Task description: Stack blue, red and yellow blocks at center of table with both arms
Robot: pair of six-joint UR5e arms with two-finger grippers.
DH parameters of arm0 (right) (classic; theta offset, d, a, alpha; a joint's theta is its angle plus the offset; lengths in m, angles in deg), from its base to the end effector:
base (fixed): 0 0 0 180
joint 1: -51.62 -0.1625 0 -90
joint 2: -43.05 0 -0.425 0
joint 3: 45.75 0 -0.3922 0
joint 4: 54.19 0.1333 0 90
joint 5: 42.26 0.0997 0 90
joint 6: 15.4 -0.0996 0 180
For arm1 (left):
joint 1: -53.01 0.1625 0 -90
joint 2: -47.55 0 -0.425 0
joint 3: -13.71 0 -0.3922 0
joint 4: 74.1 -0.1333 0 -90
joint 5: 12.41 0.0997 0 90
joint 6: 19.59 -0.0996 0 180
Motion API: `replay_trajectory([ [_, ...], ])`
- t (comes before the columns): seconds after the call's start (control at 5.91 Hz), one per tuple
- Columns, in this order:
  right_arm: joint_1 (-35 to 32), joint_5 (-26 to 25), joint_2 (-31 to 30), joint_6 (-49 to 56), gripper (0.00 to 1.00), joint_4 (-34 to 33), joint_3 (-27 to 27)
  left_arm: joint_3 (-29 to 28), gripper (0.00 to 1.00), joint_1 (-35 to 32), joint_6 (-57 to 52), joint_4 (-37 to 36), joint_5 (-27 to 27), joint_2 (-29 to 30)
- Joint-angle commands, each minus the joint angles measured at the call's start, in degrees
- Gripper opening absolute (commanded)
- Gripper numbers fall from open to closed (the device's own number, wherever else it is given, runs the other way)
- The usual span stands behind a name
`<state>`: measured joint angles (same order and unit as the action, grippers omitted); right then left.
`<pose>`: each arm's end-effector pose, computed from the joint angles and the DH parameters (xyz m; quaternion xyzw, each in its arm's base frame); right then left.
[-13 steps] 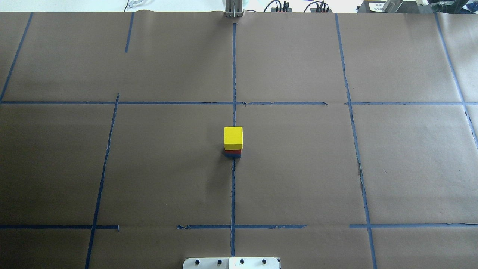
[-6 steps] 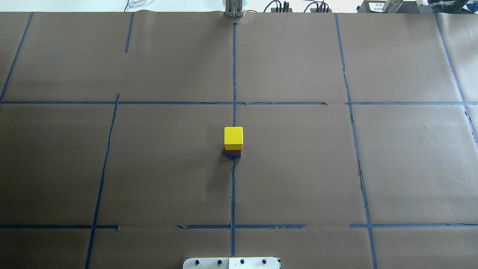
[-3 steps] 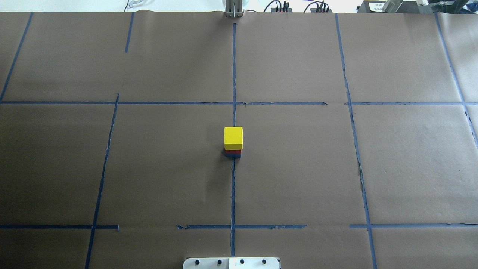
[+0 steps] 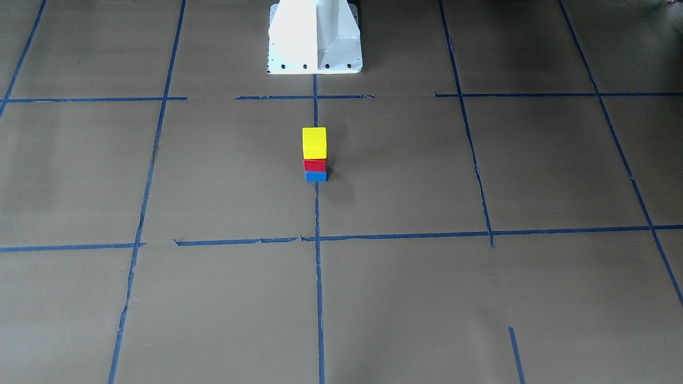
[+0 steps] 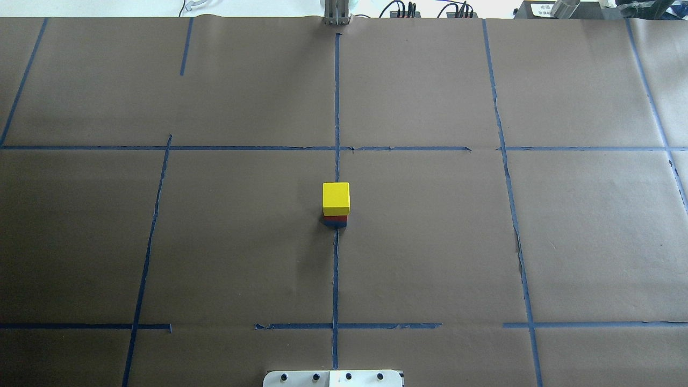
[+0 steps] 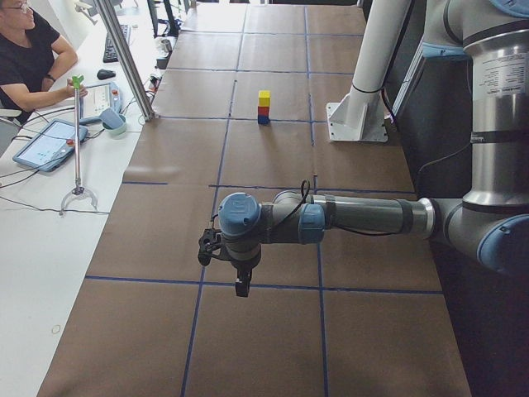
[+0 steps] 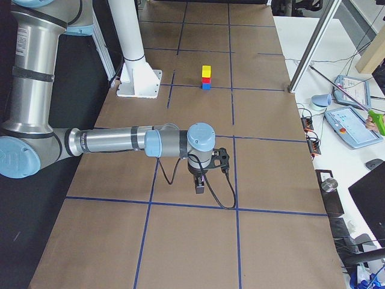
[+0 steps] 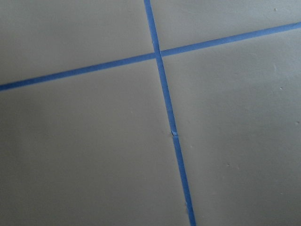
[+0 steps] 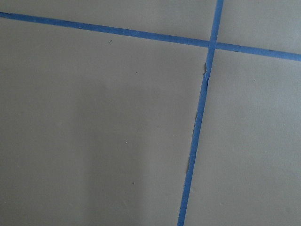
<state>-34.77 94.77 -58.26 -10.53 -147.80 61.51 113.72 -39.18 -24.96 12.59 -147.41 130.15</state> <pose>0.0345 -0.4121 0.6024 0.0231 -0.3987 -0.0759 0.9137 -0.0795 -0.4332 0.6377 0.0196 0.3822 0.0233 0.9236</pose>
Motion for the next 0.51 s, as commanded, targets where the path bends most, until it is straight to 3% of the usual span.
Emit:
replay_trajectory([
  [0.0, 0.0, -0.3, 0.1, 0.1, 1.00, 0.2, 0.1, 1.1, 1.00, 0.0, 0.6, 0.1, 0.3, -0.8],
  [0.34, 0.1, -0.5, 0.7, -0.1, 1.00, 0.2, 0.1, 2.3, 1.00, 0.2, 0.5, 0.1, 0.3, -0.4],
])
